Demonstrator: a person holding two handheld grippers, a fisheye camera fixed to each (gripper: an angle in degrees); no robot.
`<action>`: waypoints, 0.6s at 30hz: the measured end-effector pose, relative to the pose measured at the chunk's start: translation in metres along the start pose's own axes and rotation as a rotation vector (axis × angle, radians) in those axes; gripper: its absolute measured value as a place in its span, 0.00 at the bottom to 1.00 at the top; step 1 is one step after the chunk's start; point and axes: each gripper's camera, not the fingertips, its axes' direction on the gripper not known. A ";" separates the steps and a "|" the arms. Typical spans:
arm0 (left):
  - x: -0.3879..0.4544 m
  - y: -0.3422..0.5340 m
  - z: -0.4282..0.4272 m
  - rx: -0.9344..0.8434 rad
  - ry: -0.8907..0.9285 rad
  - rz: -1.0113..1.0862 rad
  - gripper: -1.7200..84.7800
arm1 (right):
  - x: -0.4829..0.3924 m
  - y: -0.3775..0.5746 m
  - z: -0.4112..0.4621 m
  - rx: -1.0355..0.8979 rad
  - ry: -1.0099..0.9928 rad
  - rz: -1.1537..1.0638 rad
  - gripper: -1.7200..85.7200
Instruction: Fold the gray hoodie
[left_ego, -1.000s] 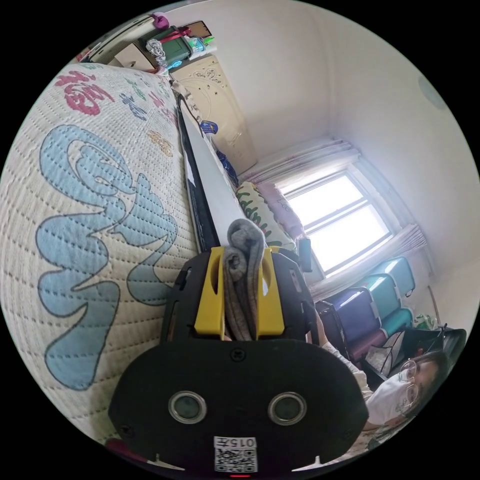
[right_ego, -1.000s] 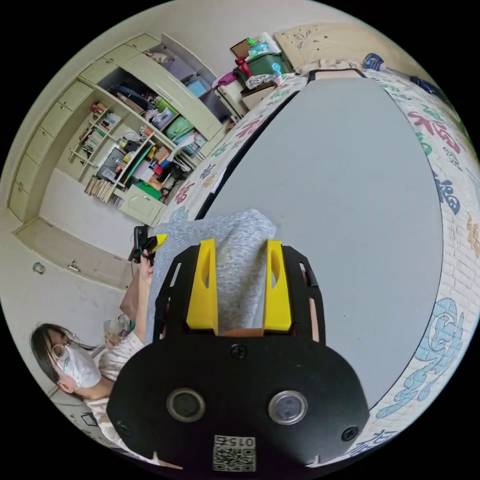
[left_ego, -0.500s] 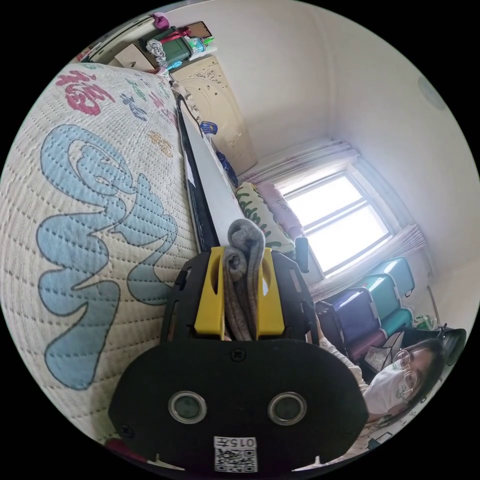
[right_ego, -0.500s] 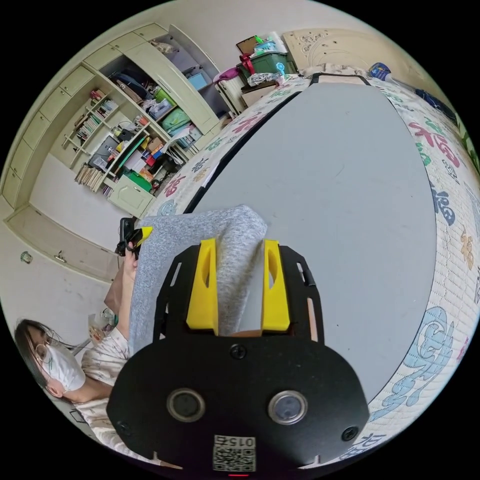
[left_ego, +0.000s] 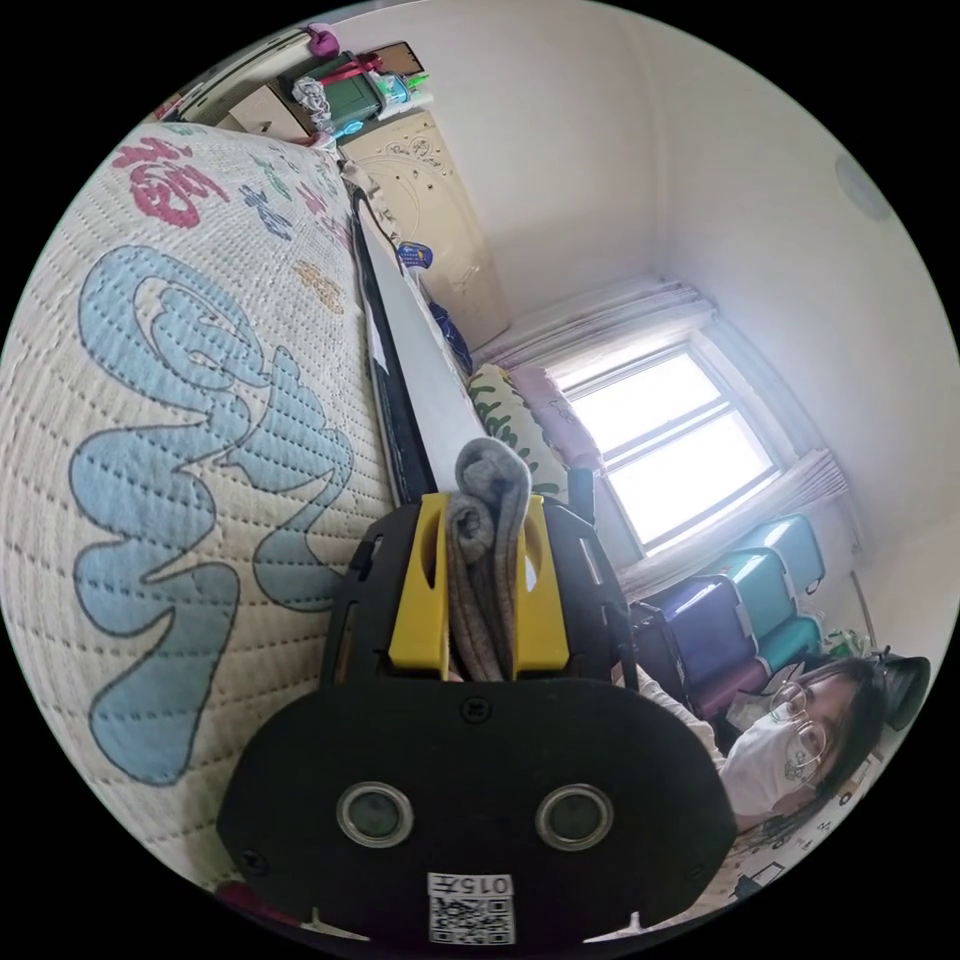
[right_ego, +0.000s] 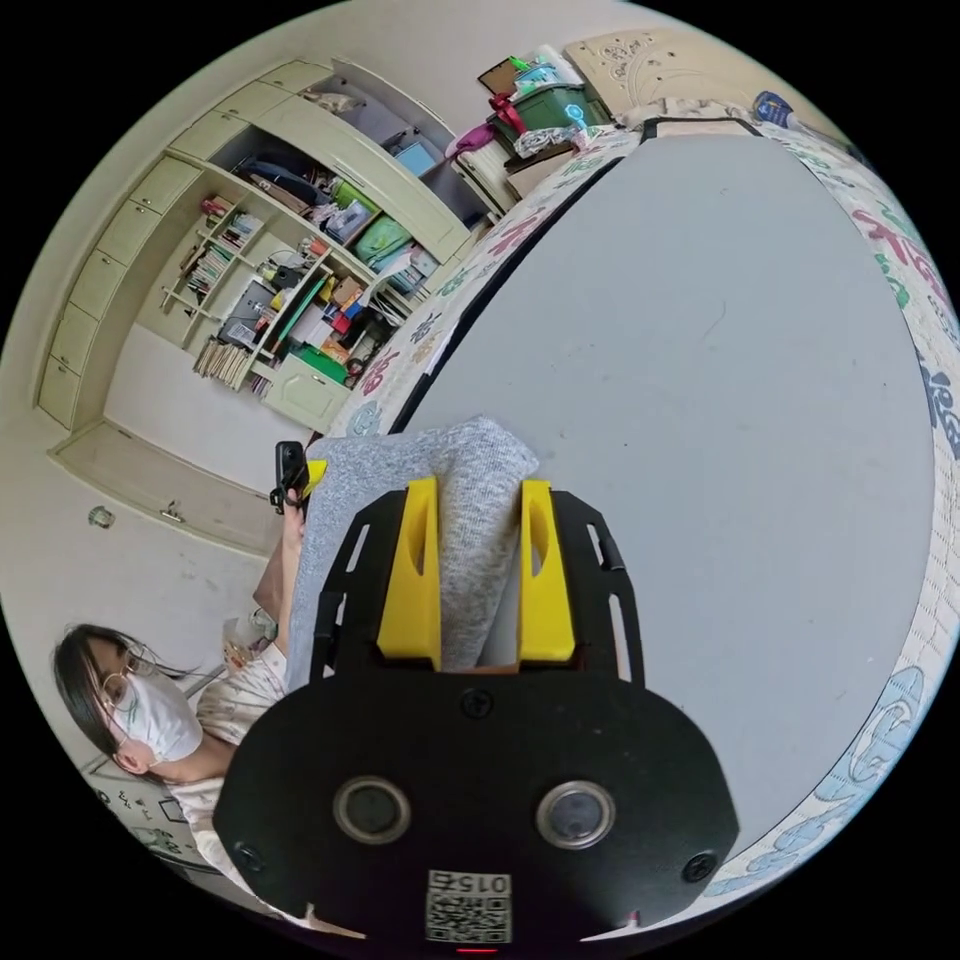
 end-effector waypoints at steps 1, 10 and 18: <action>-0.010 0.008 -0.001 0.000 0.000 0.003 0.13 | -0.012 0.004 0.002 0.007 0.017 -0.015 0.14; -0.070 0.090 -0.011 0.017 -0.051 0.124 0.12 | -0.138 0.053 -0.005 0.165 0.182 -0.176 0.11; 0.094 0.252 -0.017 0.051 -0.147 0.710 0.12 | -0.261 0.167 -0.113 0.448 0.078 -0.295 0.10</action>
